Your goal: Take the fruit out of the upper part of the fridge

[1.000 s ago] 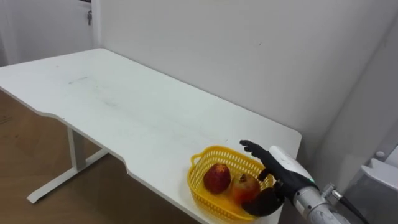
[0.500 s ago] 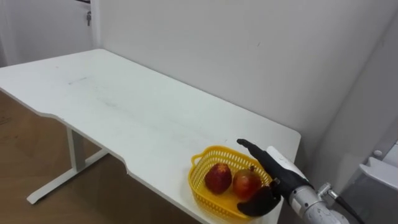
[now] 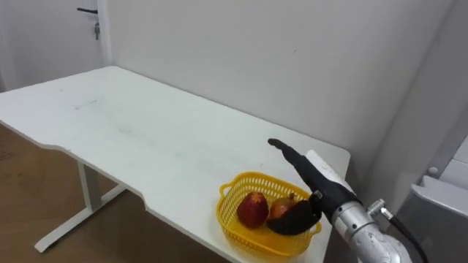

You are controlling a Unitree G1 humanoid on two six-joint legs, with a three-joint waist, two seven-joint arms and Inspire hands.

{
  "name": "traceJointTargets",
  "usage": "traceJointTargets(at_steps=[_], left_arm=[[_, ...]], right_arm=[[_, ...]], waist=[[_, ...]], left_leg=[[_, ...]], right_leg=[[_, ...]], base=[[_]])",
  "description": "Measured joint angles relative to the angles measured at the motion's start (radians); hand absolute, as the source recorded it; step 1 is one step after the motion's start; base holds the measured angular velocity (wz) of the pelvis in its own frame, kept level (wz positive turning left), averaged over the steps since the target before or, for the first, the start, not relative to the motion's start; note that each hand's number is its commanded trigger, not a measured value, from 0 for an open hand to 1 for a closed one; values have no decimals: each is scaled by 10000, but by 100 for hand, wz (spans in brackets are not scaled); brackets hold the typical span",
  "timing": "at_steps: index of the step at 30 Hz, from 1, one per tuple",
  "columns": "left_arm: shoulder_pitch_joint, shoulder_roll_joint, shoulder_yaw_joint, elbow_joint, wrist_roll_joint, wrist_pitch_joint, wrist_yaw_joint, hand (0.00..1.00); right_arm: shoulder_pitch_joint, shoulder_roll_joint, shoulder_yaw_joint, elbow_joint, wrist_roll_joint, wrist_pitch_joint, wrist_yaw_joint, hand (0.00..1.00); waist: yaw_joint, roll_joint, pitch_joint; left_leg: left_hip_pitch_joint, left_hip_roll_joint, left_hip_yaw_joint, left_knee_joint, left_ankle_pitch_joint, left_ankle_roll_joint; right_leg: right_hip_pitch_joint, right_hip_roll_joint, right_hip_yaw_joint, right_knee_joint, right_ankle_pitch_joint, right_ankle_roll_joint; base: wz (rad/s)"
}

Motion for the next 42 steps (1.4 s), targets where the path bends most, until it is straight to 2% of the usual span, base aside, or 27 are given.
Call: traceJointTargets(at_steps=[2, 4, 6, 7, 8, 10, 11, 12, 14, 18, 20, 23, 25, 29, 35, 42], left_arm=[[247, -125, 101, -7, 3, 4, -14, 0], [296, -200, 261, -13, 21, 4, -50, 0], [349, -304, 351, -7, 37, 5, -23, 0], [346, -362, 410, -4, 36, 2, 2, 0], [346, -415, 452, -7, 34, -16, 32, 0], [389, -480, 437, -13, -47, -66, 66, 0], [427, -500, 438, -14, -83, -101, 76, 0], [446, -509, 438, -14, -93, -125, 86, 0], [454, -525, 440, -9, -76, -243, 169, 0], [411, -613, 444, 6, -82, -394, 182, 0], [400, -665, 443, 31, -86, -521, 229, 0], [395, -676, 442, 93, -119, -584, 339, 0], [489, -706, 436, 176, -199, -678, 442, 0], [763, -831, 327, 177, -187, -738, 500, 0], [826, -973, 339, 302, -191, -863, 653, 0], [665, -998, 339, 401, -195, -913, 963, 0]], right_arm=[[4, 0, -101, -477, -8, 0, 3, 0], [55, 6, -344, -935, -30, -2, 2, 0], [131, 7, -638, -1452, -71, 0, -9, 0], [400, 9, -943, -2029, -114, -22, -56, 0], [668, 12, -1198, -2540, -105, -121, -131, 0], [897, 27, -1358, -3237, 14, -200, -232, 0], [1151, 41, -1512, -3781, 258, -295, -305, 0], [1253, 47, -1554, -3979, 360, -386, -380, 0], [1652, 167, -1740, -4641, 735, -550, -478, 0], [2389, 566, -2200, -5650, 716, -669, -532, 0], [2846, 616, -2390, -6254, 552, -798, -565, 0], [3534, 626, -2580, -6736, 598, -976, -593, 0], [4123, 749, -2790, -7058, 593, -1025, -697, 0], [4751, 1011, -3245, -7297, 547, -1385, -1348, 0], [5069, 1080, -4233, -7279, -187, -1937, -2446, 0], [6253, 1148, -4405, -6548, -325, -2010, -3916, 0]], waist=[[-206, 130, -2], [-311, 204, 26], [-409, 248, 17], [-570, 310, -6], [-585, 370, -52], [-754, 468, -101], [-852, 514, -121], [-887, 572, -107], [-1333, 650, -162], [-1651, 780, -141], [-1884, 820, -148], [-2024, 840, -140], [-2208, 864, -143], [-2565, 1059, -183], [-2971, 1273, -193], [-3079, 1317, -176]], left_leg=[[172, 5, 36, -67, -1, 1], [292, 19, 80, -128, -1, 1], [379, 29, 141, -174, -1, 1], [389, 23, 170, -180, 1, 4], [434, 32, 264, -215, 2, 7], [510, 47, 423, -302, 3, 13], [593, 60, 522, -358, 13, 27], [628, 69, 601, -368, 12, 27], [660, 84, 699, -372, 11, 28], [827, 175, 1045, -540, 6, 24], [818, 212, 1213, -567, 2, 24], [904, 259, 1462, -605, 4, 21], [927, 246, 1474, -625, 2, 23], [925, 232, 1577, -707, 0, 33], [978, 269, 1763, -753, 1, 32], [1012, 342, 2072, -823, -1, 22]], right_leg=[[148, 3, 47, -11, 0, 1], [189, 20, 161, -13, -1, 2], [214, 37, 308, -17, -1, 2], [225, 33, 324, -8, -1, 2], [226, 33, 401, -2, -2, 2], [221, 58, 586, -3, -1, 2], [227, 69, 659, 1, -1, 3], [237, 75, 742, 2, -1, 2], [233, 66, 820, 7, -1, 3], [221, 123, 1105, 45, 6, -6], [66, 180, 1338, 147, 16, -24], [-16, 223, 1611, 191, 32, -49], [-7, 250, 1634, 191, 32, -48], [-117, 250, 1711, 205, 45, -26], [-183, 300, 1970, 217, 46, -27], [-292, 369, 2195, 256, 53, -43]], base=[[-4], [-11], [-13], [-7], [-12], [-28], [-27], [-28], [-14], [-24], [-25], [-25], [-8], [-9], [-9], [-12]])
